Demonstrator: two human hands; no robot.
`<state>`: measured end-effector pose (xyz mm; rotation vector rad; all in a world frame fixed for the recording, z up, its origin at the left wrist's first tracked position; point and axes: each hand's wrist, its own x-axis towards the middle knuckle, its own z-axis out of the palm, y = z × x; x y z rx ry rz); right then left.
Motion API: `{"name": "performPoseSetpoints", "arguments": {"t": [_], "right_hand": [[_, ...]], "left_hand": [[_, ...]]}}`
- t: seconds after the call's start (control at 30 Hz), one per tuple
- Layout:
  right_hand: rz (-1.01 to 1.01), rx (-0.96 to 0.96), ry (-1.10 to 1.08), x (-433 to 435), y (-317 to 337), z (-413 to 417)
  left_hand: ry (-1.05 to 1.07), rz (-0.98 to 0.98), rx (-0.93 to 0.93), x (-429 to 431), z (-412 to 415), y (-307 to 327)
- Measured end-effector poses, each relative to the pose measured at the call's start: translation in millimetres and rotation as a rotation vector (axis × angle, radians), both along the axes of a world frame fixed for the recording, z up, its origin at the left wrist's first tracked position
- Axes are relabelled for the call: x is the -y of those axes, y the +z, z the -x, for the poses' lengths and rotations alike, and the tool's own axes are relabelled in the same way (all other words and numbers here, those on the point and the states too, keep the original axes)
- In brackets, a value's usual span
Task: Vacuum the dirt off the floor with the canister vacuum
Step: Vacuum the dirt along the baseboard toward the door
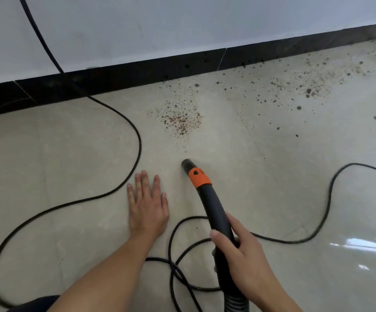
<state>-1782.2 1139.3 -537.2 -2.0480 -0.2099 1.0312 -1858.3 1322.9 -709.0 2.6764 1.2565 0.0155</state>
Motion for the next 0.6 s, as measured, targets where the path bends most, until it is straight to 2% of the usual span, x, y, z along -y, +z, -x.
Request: {"name": "performPoseSetpoints", "arguments": {"t": [0.07, 0.2, 0.37, 0.53, 0.6], "right_hand": [[-0.019, 0.07, -0.017, -20.2, -9.1, -11.8], [0.007, 0.157, 0.128, -47.7, -17.2, -20.0], [0.071, 0.253, 0.016, -51.2, -18.8, -42.9], [0.027, 0.175, 0.104, -64.4, -14.2, -45.5], [0.045, 0.231, 0.05, -69.2, -16.2, -52.2]], "left_hand": [[-0.004, -0.005, 0.009, -0.4, -0.9, -0.1], [-0.004, 0.013, 0.007, -0.9, 0.2, -0.1], [-0.018, 0.009, 0.015, -1.2, 0.2, -1.7], [-0.019, 0.016, 0.021, -1.3, 0.8, -1.4], [-0.02, 0.018, 0.026, -0.9, 0.7, -1.0]]}}
